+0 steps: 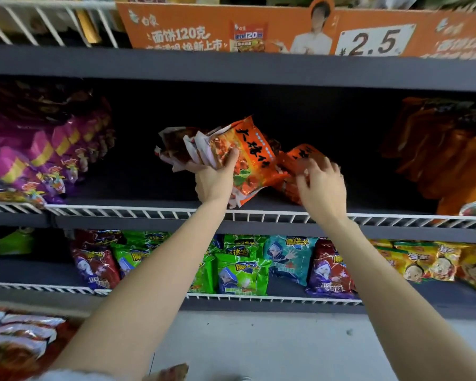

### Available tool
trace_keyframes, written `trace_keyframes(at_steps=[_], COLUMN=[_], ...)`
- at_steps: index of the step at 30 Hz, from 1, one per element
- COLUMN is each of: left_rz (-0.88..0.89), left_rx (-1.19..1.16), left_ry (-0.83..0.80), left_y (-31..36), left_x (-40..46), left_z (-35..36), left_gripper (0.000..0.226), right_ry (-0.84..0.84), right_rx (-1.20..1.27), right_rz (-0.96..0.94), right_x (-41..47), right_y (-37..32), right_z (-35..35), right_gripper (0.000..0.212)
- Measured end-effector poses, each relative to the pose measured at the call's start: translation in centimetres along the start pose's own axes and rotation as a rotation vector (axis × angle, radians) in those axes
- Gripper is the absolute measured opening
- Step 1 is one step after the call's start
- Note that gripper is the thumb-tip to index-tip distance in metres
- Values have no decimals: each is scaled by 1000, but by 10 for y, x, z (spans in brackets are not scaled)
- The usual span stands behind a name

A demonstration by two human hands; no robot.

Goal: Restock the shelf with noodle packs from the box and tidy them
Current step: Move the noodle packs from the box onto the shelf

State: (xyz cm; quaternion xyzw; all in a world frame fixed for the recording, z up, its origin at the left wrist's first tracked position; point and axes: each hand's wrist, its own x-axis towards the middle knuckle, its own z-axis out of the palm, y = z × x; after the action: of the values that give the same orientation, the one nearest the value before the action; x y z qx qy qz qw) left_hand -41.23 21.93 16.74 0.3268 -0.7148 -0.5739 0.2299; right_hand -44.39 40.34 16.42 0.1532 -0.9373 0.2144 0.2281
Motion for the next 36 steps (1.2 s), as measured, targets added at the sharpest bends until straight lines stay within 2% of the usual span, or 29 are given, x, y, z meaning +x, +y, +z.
trace_keyframes(at_steps=[1, 2, 4, 6, 8, 10, 12, 14, 15, 18, 21, 23, 26, 28, 30, 32, 34, 36], left_rz=[-4, -8, 4, -5, 26, 187, 374, 460, 504, 563, 571, 530, 399, 415, 523, 670, 785, 874], left_rx=[29, 59, 75, -34, -85, 107, 290, 413, 500, 642, 538, 469, 535, 593, 664, 736, 713, 664], left_ry=[-16, -49, -149, -258, -349, -342, -235, -198, -195, -199, -278, -407, -548, -480, -376, -297, -252, -222], left_y=[0, 1, 3, 4, 3, -7, -17, -24, -26, -21, -8, -1, 3, 2, -2, -9, -21, -37], left_x=[0, -1, -4, -8, -13, -10, -5, -1, 1, 6, 10, 11, 10, 8, 2, -6, -16, -29], left_z=[6, 12, 23, 25, 17, 9, -1, -6, -6, 3, 27, 47, 58, 48, 27, -5, -47, -98], left_gripper=[83, 85, 84, 80, 72, 68, 86, 112, 117, 101, 91, 92, 100, 95, 83, 63, 43, 28], right_ry=[44, 18, -108, -161, -141, -134, -201, -262, -284, -349, -365, -367, -366, -321, -254, -117, 33, 79], right_rx=[58, 75, 4, -62, -82, -118, -169, -166, -163, -200, -236, -278, -358, -282, -231, -167, -76, 40], right_rz=[-93, -194, -303, -265, -181, -143, -140, -125, -110, -61, 30, 120, 167, 120, 19, -113, -249, -341], right_x=[-6, -11, -17, -14, -6, -1, 0, 2, 4, 14, 24, 32, 35, 30, 16, -2, -24, -48], right_y=[-9, -17, -27, -25, -16, -6, 4, 10, 11, 16, 25, 35, 41, 35, 19, -3, -31, -63], right_z=[0, 1, 10, 18, 24, 27, 32, 35, 35, 32, 30, 29, 23, 20, 16, 14, 14, 15], right_gripper=[40, 44, 58, 69, 70, 71, 72, 72, 72, 74, 76, 79, 87, 87, 80, 64, 45, 36])
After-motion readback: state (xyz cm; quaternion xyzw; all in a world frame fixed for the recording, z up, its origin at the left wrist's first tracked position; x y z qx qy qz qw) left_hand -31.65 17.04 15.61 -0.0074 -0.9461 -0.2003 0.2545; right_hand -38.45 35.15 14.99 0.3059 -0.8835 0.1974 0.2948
